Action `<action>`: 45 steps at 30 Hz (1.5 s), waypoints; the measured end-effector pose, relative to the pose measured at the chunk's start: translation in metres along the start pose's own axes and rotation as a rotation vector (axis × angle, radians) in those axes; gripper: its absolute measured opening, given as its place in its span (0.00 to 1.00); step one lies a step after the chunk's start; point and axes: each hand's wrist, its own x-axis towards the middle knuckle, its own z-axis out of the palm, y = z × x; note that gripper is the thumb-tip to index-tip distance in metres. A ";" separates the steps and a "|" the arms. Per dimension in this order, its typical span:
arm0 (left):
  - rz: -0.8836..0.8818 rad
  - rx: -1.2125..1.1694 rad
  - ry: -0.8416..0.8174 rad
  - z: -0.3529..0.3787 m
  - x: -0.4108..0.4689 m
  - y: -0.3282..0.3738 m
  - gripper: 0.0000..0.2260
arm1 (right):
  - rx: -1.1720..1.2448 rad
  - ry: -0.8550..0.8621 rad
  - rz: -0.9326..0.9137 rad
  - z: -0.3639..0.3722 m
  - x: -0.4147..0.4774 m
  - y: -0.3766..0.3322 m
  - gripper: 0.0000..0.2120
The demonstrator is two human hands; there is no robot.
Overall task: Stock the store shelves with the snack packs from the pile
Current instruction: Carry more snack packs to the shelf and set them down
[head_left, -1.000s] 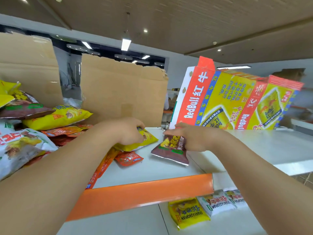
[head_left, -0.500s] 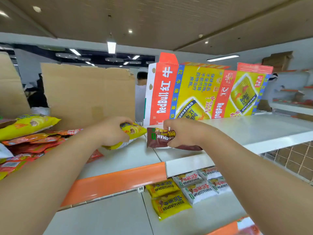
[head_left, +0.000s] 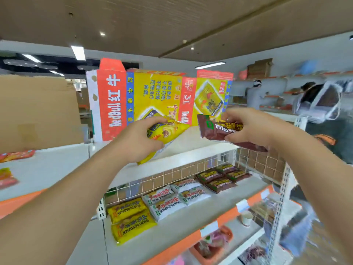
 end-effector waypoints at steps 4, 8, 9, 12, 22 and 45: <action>0.059 -0.067 -0.093 0.064 0.009 0.040 0.30 | -0.047 -0.014 0.063 -0.010 -0.040 0.066 0.21; 0.079 -0.099 -0.178 0.126 0.016 0.060 0.30 | -0.101 -0.056 0.114 0.001 -0.062 0.126 0.21; 0.080 -0.095 -0.207 0.141 0.018 0.061 0.30 | -0.094 -0.073 0.119 0.006 -0.065 0.137 0.21; 0.088 -0.066 -0.271 0.181 0.026 0.053 0.31 | -0.084 -0.138 0.147 0.027 -0.067 0.162 0.19; -0.036 -0.097 -0.378 0.294 0.056 -0.029 0.32 | -0.070 -0.280 0.213 0.154 -0.032 0.225 0.20; -0.352 -0.128 -0.180 0.528 0.068 -0.060 0.30 | -0.218 -0.449 0.013 0.335 0.088 0.460 0.19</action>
